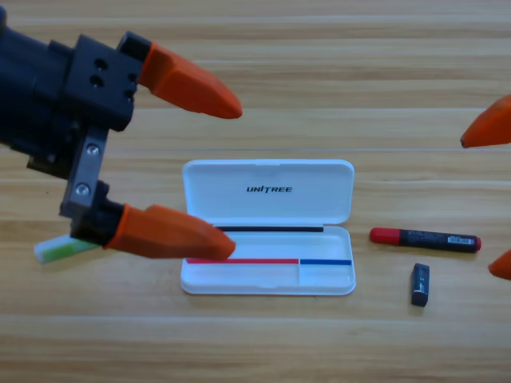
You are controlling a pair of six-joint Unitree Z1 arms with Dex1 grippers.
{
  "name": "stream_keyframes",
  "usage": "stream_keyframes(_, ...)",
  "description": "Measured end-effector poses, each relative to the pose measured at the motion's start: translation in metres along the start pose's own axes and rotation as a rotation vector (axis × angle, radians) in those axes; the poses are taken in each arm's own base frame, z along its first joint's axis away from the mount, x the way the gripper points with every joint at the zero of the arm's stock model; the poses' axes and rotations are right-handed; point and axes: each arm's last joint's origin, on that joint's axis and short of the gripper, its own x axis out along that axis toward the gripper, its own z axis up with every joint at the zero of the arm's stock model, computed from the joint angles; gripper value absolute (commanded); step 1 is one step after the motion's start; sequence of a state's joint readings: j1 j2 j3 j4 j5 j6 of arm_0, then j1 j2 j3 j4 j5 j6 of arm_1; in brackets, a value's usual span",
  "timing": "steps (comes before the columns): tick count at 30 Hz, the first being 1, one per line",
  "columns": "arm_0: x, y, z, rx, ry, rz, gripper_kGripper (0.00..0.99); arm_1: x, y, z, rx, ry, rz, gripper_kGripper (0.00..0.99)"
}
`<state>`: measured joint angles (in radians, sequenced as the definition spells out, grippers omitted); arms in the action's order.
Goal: Clean up eraser and pencils
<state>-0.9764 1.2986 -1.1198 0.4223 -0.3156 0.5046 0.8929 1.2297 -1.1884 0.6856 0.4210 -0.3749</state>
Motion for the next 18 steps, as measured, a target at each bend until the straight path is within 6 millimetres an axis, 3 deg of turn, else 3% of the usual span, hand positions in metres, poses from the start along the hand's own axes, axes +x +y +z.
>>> stream_keyframes(10,0.0,0.001,0.0,0.001,0.009,0.016,0.989,0.0,0.0,-0.001,0.005,0.011,0.005,0.985)
stream_keyframes(18,0.0,0.001,-0.001,0.0,0.011,0.019,0.99,-0.003,0.001,-0.019,0.101,0.192,-0.079,0.985)
